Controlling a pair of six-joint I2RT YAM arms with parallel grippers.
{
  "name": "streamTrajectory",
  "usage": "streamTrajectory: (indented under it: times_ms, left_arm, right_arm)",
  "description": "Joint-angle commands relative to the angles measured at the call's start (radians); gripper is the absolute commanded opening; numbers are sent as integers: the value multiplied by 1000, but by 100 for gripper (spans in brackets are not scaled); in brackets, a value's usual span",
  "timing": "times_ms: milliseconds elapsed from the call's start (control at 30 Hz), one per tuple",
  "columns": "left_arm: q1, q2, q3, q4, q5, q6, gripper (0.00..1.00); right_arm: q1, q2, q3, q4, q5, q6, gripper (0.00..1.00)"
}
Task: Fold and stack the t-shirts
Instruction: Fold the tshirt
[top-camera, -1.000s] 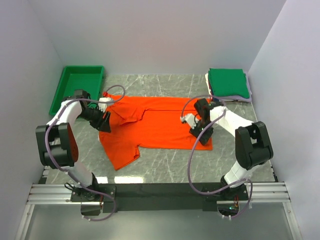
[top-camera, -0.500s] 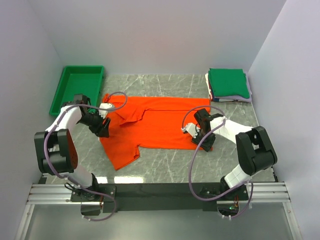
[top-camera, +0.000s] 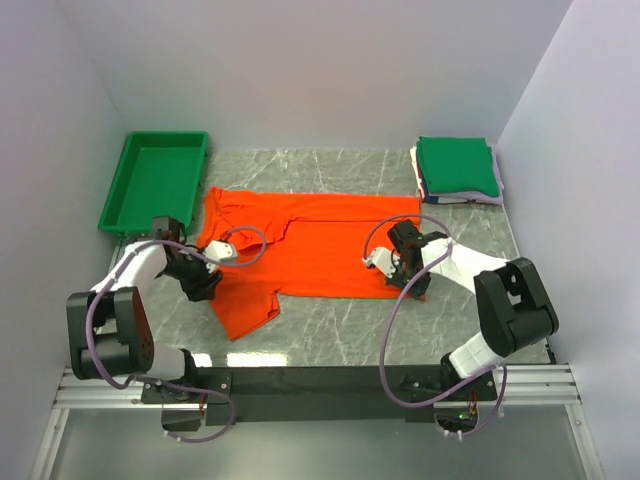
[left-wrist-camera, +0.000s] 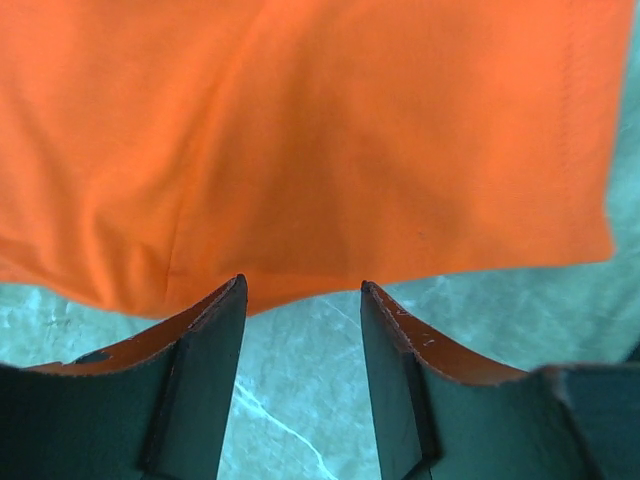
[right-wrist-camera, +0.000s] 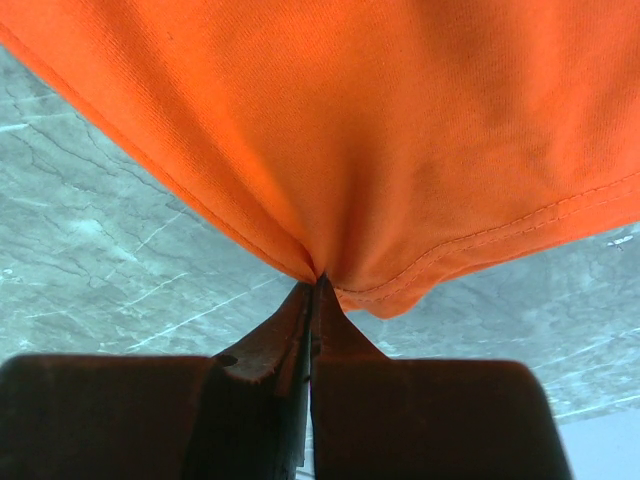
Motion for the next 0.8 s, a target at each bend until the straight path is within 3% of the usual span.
streamTrajectory:
  times_ms: [0, 167, 233, 267, 367, 500, 767]
  left_arm:
    - [-21, 2, -51, 122, -40, 65, 55]
    - [-53, 51, -89, 170, -92, 91, 50]
    - [-54, 60, -96, 150, -96, 108, 38]
    - [-57, 59, -93, 123, -94, 122, 27]
    - [-57, 27, -82, 58, -83, 157, 11]
    - [-56, -53, -60, -92, -45, 191, 1]
    - [-53, -159, -10, -276, -11, 202, 1]
  right_arm:
    - [-6, -4, -26, 41, 15, -11, 0]
    - [-15, -4, -20, 34, 23, -16, 0]
    - [-28, -12, -21, 31, 24, -21, 0]
    - [-34, -15, -23, 28, 26, -24, 0]
    - [-63, -38, -24, 18, 29, -33, 0]
    - [-84, -95, -24, -24, 15, -48, 0]
    - [-89, -246, -26, -103, -38, -67, 0]
